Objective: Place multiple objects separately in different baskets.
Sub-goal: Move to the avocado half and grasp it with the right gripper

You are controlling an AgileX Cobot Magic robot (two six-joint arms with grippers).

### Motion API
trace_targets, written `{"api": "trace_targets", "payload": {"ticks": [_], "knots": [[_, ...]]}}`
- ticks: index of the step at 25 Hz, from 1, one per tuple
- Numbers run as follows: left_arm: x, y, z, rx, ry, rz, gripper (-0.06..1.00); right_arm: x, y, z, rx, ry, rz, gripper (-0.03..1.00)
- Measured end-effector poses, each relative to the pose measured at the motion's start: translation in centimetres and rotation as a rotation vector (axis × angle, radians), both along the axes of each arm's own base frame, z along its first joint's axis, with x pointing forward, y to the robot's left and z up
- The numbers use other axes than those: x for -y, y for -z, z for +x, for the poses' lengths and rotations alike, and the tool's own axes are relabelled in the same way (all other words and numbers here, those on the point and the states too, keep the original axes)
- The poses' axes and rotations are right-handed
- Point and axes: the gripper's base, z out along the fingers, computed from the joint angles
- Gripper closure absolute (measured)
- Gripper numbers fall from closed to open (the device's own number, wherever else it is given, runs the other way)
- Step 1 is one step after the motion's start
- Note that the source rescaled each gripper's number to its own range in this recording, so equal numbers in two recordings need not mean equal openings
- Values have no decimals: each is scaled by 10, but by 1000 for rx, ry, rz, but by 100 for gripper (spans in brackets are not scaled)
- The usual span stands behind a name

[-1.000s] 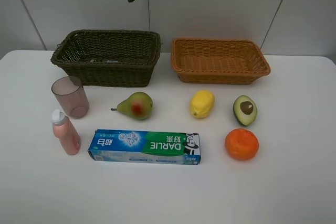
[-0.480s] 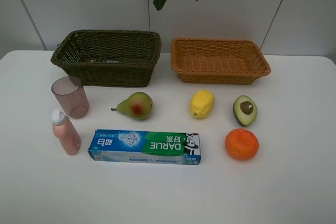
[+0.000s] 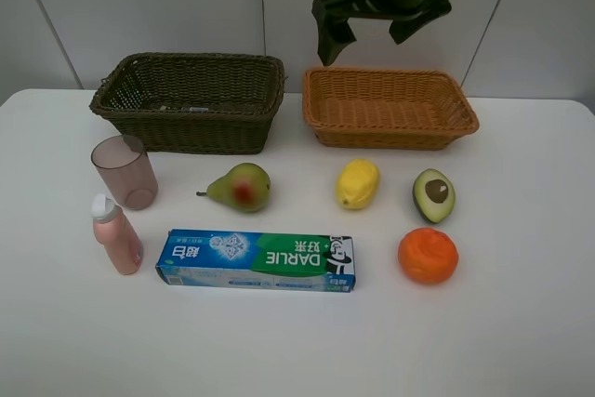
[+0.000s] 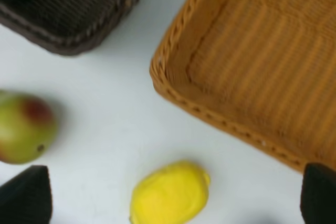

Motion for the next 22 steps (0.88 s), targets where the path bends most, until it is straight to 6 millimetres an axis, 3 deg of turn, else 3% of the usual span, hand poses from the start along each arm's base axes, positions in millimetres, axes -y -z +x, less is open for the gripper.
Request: {"api": "trace_targets", "payload": {"ticks": [9,16,22], "knots": [[0,0,0,0,0,0,-5,27,49,-29,-78,247,-9,-3],[0,0,0,0,0,0,-5,55,88,-30,-128,361,38,-3],[0,0,0,0,0,0,-5,82,109,-26,-118,427,94,-3]]}}
